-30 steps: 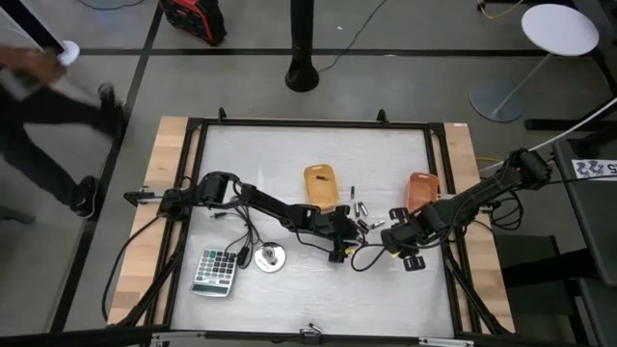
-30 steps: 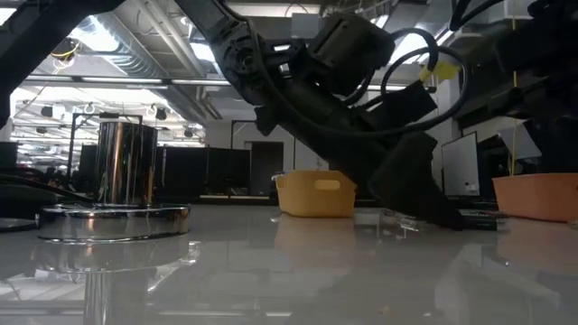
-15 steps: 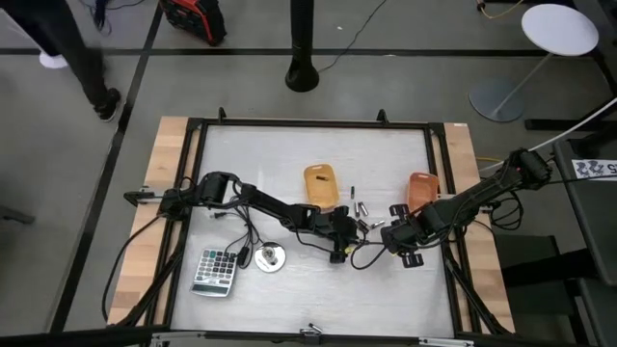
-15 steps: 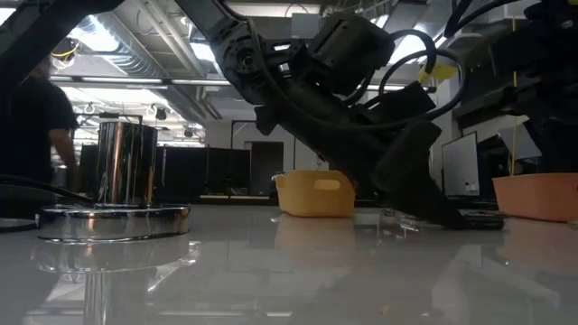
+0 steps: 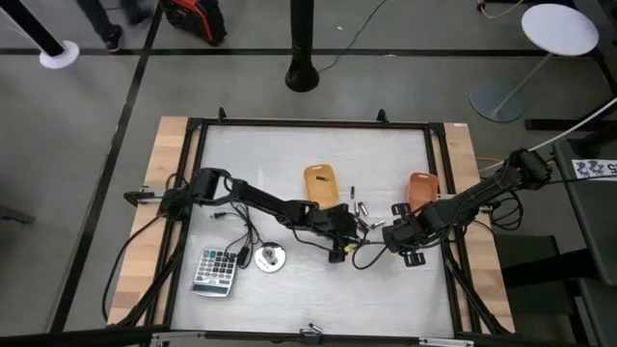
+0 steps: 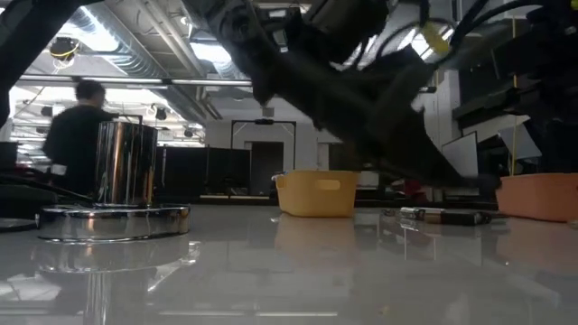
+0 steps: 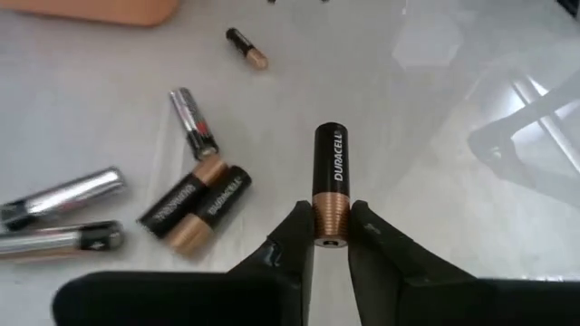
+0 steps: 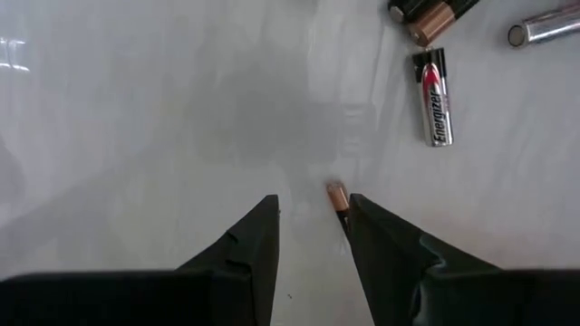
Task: Sort batteries
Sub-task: Put the black battery into the yellow bin
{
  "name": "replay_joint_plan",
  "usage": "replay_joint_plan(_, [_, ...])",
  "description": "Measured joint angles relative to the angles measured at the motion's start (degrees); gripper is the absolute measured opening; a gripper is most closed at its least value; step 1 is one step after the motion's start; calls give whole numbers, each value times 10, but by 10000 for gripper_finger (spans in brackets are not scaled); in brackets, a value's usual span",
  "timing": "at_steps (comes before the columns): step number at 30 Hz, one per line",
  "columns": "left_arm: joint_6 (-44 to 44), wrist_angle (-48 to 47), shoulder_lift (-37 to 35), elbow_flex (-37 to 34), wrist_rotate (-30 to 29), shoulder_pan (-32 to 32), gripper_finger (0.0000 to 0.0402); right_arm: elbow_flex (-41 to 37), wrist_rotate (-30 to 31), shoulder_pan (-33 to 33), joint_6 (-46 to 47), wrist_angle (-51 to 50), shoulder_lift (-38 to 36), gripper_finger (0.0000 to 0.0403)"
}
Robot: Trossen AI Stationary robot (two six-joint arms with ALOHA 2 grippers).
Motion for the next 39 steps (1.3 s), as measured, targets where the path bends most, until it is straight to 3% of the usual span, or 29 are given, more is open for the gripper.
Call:
replay_joint_plan(11, [52, -200, -128, 0, -10, 37, 45, 0, 0, 0, 0, -6, 0, 129])
replay_joint_plan(19, [60, -398, -213, 1, -109, 88, 53, 0, 10, 0, 0, -5, 0, 129])
replay_joint_plan(22, [45, -454, -218, 0, -118, 110, 54, 0, 9, 0, 4, -4, 0, 129])
replay_joint_plan(32, [48, -404, -199, -38, -118, 145, 59, -12, -1, 0, 45, -5, 2, 129])
replay_joint_plan(39, [59, -391, -193, -44, -117, 144, 114, -53, 12, 0, 58, 6, 9, 129])
